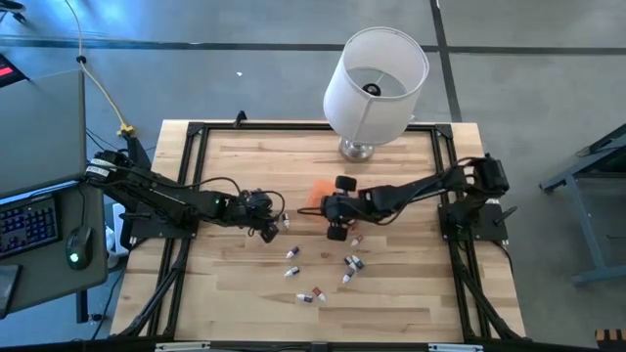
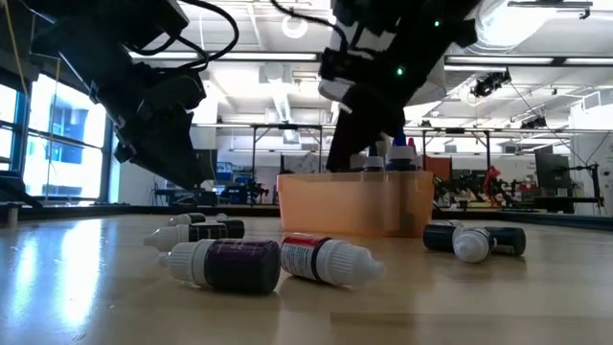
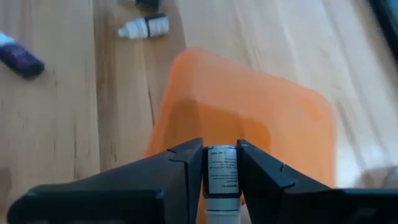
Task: Pick & Place food coloring
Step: Put the small black food coloring bottle into the orange bin
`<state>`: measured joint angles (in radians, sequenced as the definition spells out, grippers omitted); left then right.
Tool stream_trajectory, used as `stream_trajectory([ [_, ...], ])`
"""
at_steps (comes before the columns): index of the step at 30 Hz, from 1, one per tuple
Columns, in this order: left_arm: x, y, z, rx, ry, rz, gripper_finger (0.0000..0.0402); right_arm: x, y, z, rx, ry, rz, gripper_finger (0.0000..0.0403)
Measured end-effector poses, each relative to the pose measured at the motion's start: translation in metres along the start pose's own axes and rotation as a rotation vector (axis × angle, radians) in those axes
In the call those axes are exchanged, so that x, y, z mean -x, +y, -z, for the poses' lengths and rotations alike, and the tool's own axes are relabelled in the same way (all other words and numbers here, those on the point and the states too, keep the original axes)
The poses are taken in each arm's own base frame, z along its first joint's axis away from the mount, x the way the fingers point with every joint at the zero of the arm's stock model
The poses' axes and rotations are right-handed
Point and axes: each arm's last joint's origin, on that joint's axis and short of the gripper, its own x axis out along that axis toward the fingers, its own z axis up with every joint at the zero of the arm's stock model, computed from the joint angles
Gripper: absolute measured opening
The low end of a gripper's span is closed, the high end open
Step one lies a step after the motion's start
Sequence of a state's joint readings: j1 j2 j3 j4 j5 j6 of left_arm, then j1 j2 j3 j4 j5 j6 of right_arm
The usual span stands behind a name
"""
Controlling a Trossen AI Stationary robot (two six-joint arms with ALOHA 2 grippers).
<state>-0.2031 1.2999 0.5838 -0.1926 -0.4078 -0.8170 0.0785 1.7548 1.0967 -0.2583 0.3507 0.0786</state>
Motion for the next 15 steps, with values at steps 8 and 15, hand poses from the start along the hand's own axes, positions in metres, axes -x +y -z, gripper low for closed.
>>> stream_trajectory([
  [8, -0.002, -0.002, 0.001, 0.003, 0.016, 0.021, 0.0156, -0.003, -0.008, -0.001, -0.014, 0.007, -0.095, 0.0111],
  [15, -0.013, -0.001, 0.008, 0.005, 0.053, -0.024, 0.0156, 0.005, -0.010, -0.008, 0.001, -0.016, -0.094, 0.0129],
])
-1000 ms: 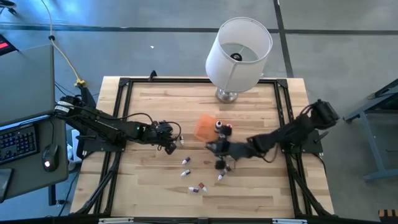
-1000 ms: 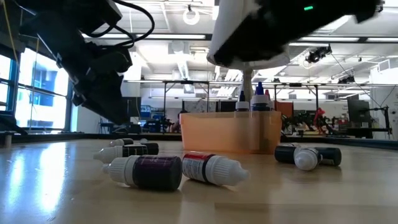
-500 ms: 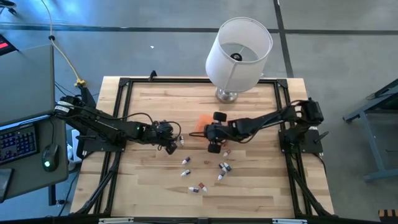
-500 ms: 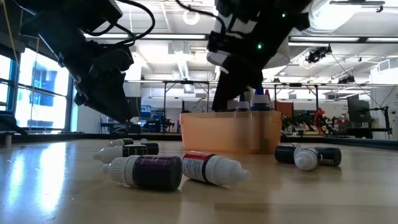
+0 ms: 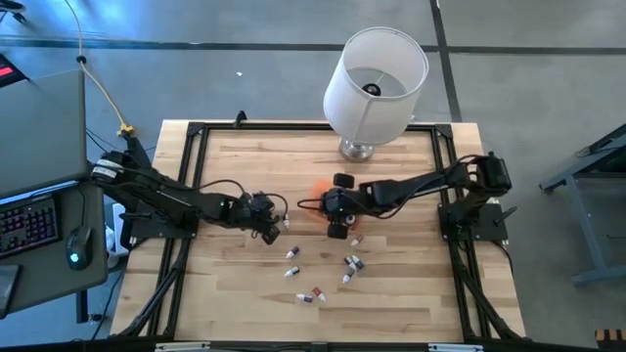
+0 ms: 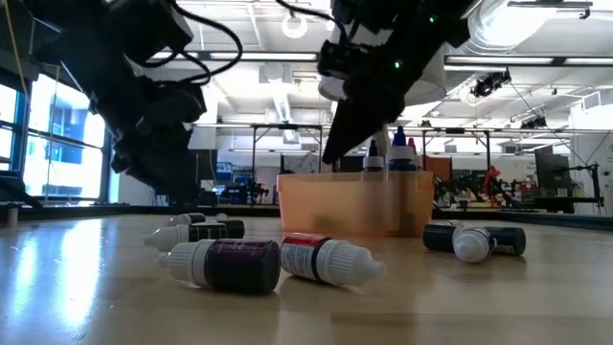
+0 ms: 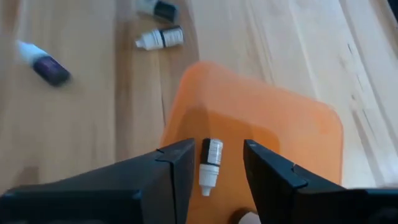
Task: Pick & Place food coloring
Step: Put the small black food coloring bottle into the orange bin
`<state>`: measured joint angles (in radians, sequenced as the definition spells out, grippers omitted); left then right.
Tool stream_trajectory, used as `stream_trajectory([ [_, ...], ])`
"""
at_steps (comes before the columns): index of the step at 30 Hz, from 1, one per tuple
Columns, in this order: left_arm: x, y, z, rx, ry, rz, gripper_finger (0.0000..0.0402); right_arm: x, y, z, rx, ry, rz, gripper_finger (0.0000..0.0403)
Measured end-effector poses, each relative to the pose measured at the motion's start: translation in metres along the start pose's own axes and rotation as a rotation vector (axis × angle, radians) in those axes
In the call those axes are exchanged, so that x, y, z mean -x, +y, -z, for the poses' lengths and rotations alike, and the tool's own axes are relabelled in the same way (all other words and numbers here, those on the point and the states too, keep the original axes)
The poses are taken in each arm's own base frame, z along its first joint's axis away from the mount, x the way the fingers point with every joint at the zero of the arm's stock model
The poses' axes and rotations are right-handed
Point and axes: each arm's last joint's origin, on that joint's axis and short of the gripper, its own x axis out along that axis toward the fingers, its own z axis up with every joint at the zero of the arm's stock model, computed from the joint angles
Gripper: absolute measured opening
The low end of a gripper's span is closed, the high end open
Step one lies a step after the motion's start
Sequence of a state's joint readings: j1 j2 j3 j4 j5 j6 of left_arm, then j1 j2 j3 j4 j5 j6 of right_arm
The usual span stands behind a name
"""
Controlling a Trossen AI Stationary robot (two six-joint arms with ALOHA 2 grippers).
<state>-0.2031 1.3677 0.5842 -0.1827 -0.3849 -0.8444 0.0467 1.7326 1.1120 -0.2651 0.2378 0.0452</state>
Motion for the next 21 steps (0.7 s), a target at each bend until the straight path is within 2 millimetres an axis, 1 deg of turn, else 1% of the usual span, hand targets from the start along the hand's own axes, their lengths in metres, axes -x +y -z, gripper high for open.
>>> stream_trajectory([
  [4, -0.009, 0.000, 0.006, -0.014, 0.036, -0.024, 0.0156, 0.014, 0.002, -0.009, -0.022, -0.012, -0.046, 0.0130],
  [9, -0.021, 0.001, 0.013, -0.036, 0.061, -0.071, 0.0156, 0.037, 0.010, -0.016, -0.007, -0.068, -0.078, 0.0129],
  [14, -0.028, 0.001, 0.016, -0.047, 0.059, -0.101, 0.0152, 0.070, 0.021, -0.019, 0.001, -0.109, -0.134, 0.0129],
  [17, -0.028, 0.002, 0.016, -0.051, 0.058, -0.106, 0.0128, 0.094, 0.027, -0.016, -0.002, -0.116, -0.167, 0.0129],
  [21, -0.029, 0.000, 0.014, -0.040, 0.031, -0.094, 0.0073, 0.125, 0.033, -0.008, 0.006, -0.095, -0.202, 0.0129],
])
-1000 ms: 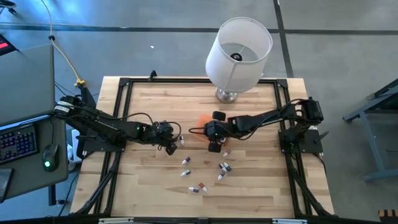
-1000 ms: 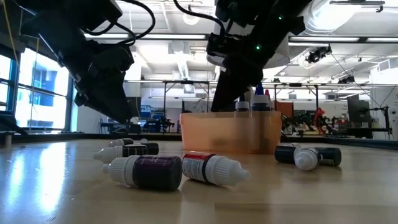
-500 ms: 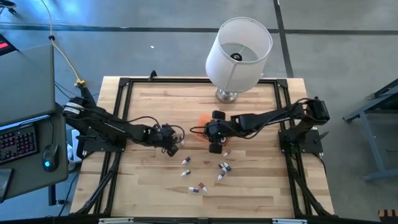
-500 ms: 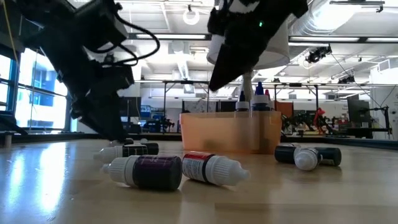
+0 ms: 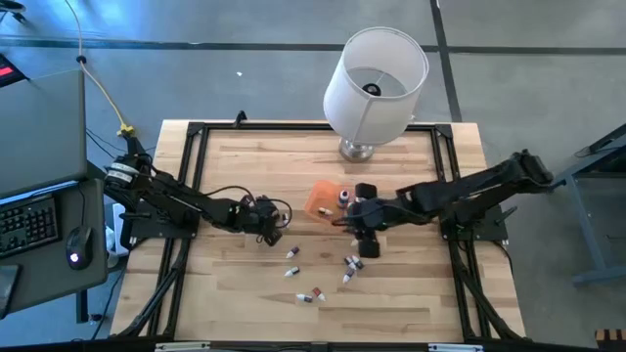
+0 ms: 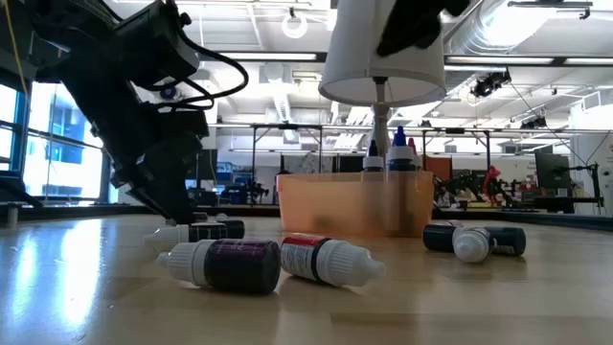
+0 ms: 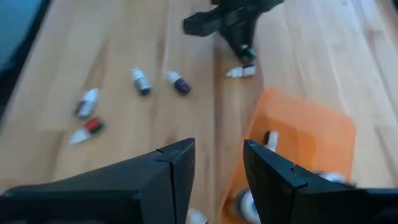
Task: Pick & Place food coloring
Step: Put the small black food coloring bottle into the orange bin, then put the small orange food coloring bottle into the orange bin
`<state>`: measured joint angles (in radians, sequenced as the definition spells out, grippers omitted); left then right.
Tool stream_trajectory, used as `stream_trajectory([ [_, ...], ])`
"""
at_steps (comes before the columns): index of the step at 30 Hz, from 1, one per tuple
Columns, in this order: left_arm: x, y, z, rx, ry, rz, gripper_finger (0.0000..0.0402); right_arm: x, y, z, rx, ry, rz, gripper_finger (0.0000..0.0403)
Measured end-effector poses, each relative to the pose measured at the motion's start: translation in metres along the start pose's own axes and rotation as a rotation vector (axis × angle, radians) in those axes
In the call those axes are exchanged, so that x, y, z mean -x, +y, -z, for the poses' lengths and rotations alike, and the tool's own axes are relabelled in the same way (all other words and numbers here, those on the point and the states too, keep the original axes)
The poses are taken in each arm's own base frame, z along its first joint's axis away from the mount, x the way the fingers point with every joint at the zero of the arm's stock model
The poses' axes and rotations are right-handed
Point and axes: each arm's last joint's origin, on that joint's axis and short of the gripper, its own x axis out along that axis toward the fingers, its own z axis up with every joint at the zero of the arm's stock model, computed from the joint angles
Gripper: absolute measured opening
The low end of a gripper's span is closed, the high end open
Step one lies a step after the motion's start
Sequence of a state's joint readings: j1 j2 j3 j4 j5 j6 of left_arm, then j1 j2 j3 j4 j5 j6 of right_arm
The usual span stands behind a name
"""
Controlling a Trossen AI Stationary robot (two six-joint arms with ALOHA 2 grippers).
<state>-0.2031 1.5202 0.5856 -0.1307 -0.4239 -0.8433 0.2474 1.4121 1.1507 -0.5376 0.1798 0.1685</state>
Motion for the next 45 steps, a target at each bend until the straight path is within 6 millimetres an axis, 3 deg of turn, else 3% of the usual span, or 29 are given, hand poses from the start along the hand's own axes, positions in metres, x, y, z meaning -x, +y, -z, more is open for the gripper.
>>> stream_trajectory([
  [3, 0.004, -0.006, -0.007, 0.019, -0.002, 0.048, 0.0045, 0.014, 0.008, 0.012, -0.044, 0.018, -0.034, 0.0129],
  [8, 0.018, -0.031, -0.036, 0.034, -0.045, 0.144, 0.0057, 0.016, 0.016, 0.051, -0.097, -0.050, -0.007, 0.0129],
  [13, 0.042, -0.057, -0.074, -0.099, -0.154, 0.192, 0.0089, -0.009, 0.019, 0.102, -0.137, -0.170, -0.073, 0.0129],
  [17, 0.061, -0.071, -0.103, -0.191, -0.284, 0.187, 0.0087, -0.029, 0.023, 0.139, -0.172, -0.269, -0.265, 0.0129],
  [20, 0.064, -0.073, -0.121, -0.191, -0.321, 0.188, 0.0080, -0.035, 0.025, 0.158, -0.212, -0.313, -0.293, 0.0129],
  [24, 0.055, -0.060, -0.134, -0.177, -0.313, 0.155, 0.0080, -0.036, 0.028, 0.164, -0.149, -0.343, -0.217, 0.0129],
  [26, 0.040, -0.055, -0.141, -0.169, -0.288, 0.160, 0.0084, -0.035, 0.029, 0.162, -0.103, -0.364, -0.147, 0.0129],
  [29, 0.016, -0.043, -0.138, -0.179, -0.165, 0.168, 0.0091, -0.032, 0.033, 0.159, -0.026, -0.404, -0.050, 0.0129],
  [32, 0.000, -0.044, -0.146, -0.193, -0.172, 0.221, 0.0100, -0.030, 0.037, 0.157, 0.067, -0.420, -0.003, 0.0129],
  [37, -0.021, -0.040, -0.140, -0.217, -0.128, 0.182, 0.0122, -0.028, 0.041, 0.161, 0.105, -0.415, 0.052, 0.0129],
  [45, -0.016, -0.047, -0.150, -0.222, -0.149, 0.234, 0.0144, -0.034, 0.036, 0.169, 0.080, -0.309, 0.035, 0.0129],
])
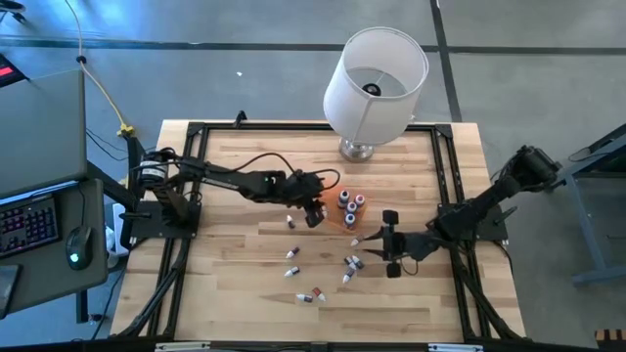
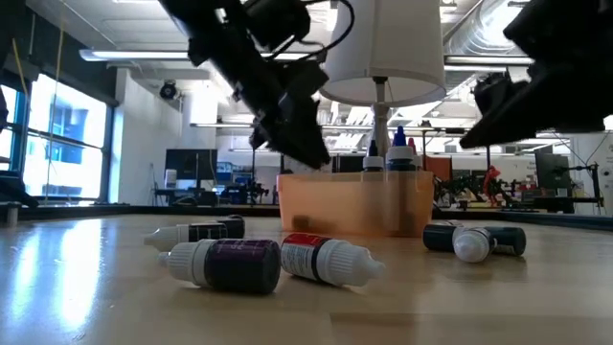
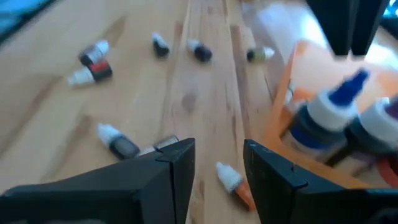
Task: Pick & Place food coloring
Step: Put the small orange food coloring bottle into the orange bin
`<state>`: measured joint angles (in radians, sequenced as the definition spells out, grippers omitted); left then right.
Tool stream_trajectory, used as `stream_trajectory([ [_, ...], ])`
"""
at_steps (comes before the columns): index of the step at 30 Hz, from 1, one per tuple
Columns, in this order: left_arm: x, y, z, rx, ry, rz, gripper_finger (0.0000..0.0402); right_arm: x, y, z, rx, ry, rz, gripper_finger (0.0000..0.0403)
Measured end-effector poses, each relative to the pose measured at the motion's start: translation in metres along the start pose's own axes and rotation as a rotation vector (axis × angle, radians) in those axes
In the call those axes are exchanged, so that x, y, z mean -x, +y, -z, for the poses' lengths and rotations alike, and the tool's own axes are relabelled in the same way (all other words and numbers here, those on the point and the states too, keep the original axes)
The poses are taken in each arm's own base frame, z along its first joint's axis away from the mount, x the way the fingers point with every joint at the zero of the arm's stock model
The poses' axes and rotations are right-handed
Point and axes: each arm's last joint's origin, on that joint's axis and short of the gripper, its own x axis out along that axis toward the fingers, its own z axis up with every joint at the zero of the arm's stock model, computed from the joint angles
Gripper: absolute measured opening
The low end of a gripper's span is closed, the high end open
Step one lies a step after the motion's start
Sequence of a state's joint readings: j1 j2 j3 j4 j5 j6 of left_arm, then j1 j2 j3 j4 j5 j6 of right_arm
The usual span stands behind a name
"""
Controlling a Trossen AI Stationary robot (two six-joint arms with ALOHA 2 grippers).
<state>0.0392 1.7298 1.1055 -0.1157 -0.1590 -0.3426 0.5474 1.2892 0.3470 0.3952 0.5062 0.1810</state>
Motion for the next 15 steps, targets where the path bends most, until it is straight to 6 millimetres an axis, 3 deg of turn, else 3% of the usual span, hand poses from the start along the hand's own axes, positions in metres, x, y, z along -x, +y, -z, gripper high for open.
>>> stream_trajectory([
  [6, 0.012, -0.009, -0.028, -0.074, -0.067, 0.057, 0.0145, -0.006, -0.011, 0.003, -0.009, 0.051, 0.020, 0.0140],
  [15, 0.022, -0.014, -0.047, -0.075, -0.071, 0.064, 0.0145, -0.026, -0.018, 0.022, 0.018, 0.153, 0.070, 0.0204],
])
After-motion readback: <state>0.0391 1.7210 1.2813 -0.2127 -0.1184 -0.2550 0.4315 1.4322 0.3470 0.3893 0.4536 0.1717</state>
